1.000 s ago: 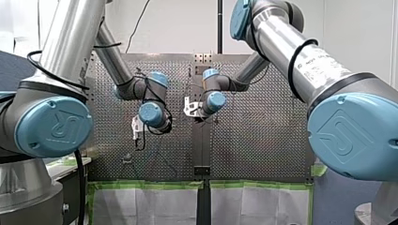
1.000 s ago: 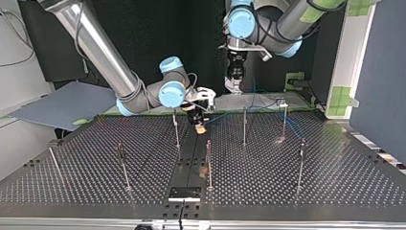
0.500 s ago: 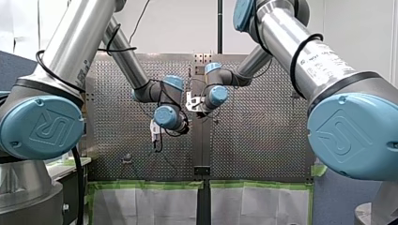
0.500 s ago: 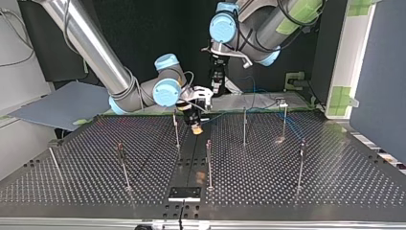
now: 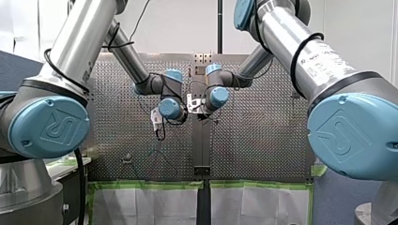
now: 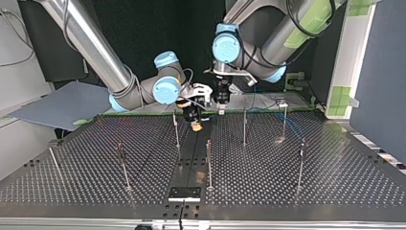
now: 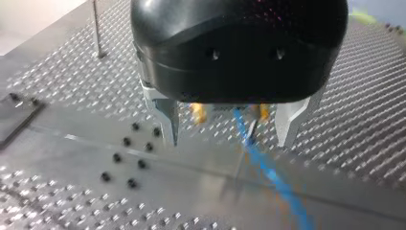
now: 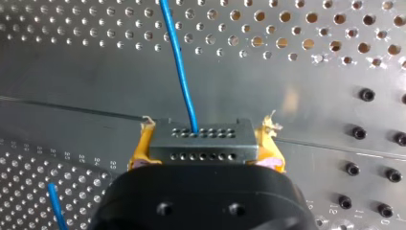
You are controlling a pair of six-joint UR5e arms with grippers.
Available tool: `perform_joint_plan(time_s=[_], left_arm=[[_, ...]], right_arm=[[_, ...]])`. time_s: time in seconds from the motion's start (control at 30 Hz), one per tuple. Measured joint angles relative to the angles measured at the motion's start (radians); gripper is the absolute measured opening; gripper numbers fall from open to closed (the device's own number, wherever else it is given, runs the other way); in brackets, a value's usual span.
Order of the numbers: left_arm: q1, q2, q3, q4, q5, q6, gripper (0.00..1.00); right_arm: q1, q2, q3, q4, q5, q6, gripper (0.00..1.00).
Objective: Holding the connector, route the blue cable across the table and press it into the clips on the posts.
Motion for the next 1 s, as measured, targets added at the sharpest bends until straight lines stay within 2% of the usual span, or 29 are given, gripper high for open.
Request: perform_joint_plan(time_s=[0.23,0.4,0.63,0.87,1.0], left_arm=[[0.022,0.000,0.016,-0.009,0.001,-0.007,1.00],[0.025,-0.003,0.014,-0.017,0.022,-0.010,1.00],[0.023,-0.047,0.022,-0.008,0.036,-0.011,1.00],[0.041,-0.108,0.072,0.010,0.022,-0.036,1.00],[0.056,-0.121,0.088,0.011,0.023,-0.039,1.00]], right_arm=[[-0.006,-0.013,0.000,0.000,0.000,0.000,0.00],[-0.012,-0.020,0.000,-0.001,-0.001,0.000,0.00],[-0.013,-0.022,0.000,-0.002,-0.004,0.000,0.00],[-0.010,-0.022,0.000,-0.003,-0.004,0.000,0.00],[-0.009,-0.022,0.001,-0.003,-0.005,0.000,0.00]])
